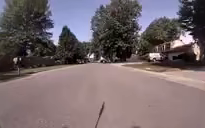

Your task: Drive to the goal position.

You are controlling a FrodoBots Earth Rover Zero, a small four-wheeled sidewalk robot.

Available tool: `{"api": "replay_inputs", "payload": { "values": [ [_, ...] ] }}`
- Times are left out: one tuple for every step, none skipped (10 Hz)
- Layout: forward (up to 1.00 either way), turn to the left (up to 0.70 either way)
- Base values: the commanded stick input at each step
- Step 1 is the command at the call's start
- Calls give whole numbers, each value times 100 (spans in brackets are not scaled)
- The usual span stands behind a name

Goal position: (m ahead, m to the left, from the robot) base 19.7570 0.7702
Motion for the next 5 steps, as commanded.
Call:
{"api": "replay_inputs", "payload": {
  "values": [
    [69,3],
    [69,3],
    [69,3],
    [69,3],
    [69,3]
  ]
}}
